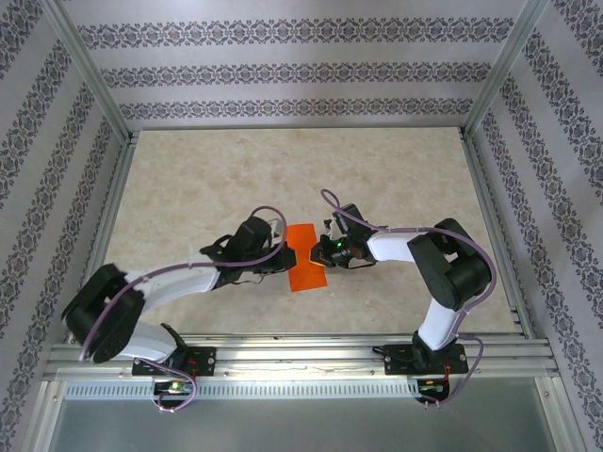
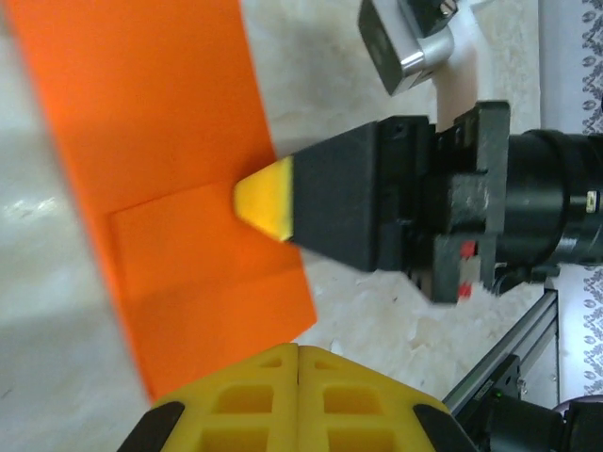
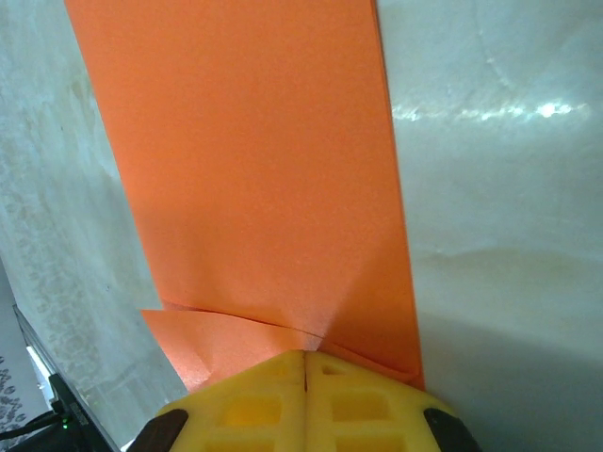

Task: Fold a paper plane with a square sheet of paper (pick it up from the middle)
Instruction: Fold the triangle a second time at the center of the table.

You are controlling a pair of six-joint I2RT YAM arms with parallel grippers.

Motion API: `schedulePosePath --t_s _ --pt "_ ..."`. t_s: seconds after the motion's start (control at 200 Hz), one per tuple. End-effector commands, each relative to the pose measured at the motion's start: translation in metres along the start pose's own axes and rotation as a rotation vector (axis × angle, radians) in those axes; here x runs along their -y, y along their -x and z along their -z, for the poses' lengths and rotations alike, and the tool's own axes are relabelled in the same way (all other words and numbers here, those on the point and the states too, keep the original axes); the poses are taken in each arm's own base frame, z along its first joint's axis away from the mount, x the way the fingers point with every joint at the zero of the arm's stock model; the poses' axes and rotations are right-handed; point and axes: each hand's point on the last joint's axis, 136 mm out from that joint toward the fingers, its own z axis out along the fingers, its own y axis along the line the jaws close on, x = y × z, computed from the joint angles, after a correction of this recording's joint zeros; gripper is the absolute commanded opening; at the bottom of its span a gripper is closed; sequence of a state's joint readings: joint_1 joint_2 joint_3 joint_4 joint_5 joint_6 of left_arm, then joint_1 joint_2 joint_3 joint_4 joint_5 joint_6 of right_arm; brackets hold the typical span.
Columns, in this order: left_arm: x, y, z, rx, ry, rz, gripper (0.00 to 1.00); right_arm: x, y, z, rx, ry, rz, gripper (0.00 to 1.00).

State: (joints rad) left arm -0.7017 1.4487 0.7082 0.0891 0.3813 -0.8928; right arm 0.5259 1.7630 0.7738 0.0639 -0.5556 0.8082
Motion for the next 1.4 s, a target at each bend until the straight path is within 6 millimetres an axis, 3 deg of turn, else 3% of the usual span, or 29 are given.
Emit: schedulePosePath --t_s 0.0,0.11,0.27,0.49,0.669,0.929,1.279,1.394 --pt "0.004 0.002 -0.024 -0.06 -0.034 -0.024 0.0 0.026 -0.005 0.0 0.006 -0.091 -0.047 0.0" --pt "-0.011 -0.003 -0.043 -0.095 0.0 0.0 0.0 0.024 -0.004 0.0 0.007 -0.083 -0.046 0.0" --pt "-0.039 -0.019 -0.054 -0.13 0.059 0.049 0.0 0.015 0.0 0.003 0.014 -0.065 -0.03 0.0" --pt "-0.066 -0.042 -0.058 -0.161 0.088 0.096 0.0 -0.01 0.005 0.014 0.036 0.008 0.021 0.0" --pt "-0.072 -0.047 -0.057 -0.167 0.094 0.103 0.0 -0.028 -0.005 0.012 0.005 0.056 0.076 0.0" --pt "-0.071 -0.046 -0.056 -0.166 0.1 0.098 0.0 0.007 -0.014 -0.003 -0.023 -0.043 0.017 0.0" --pt "-0.073 -0.048 -0.055 -0.167 0.097 0.101 0.0 0.033 0.037 0.022 0.098 -0.063 -0.051 0.0" --pt "-0.068 -0.046 -0.054 -0.159 0.081 0.1 0.0 0.023 0.045 0.033 0.115 -0.024 -0.045 0.0"
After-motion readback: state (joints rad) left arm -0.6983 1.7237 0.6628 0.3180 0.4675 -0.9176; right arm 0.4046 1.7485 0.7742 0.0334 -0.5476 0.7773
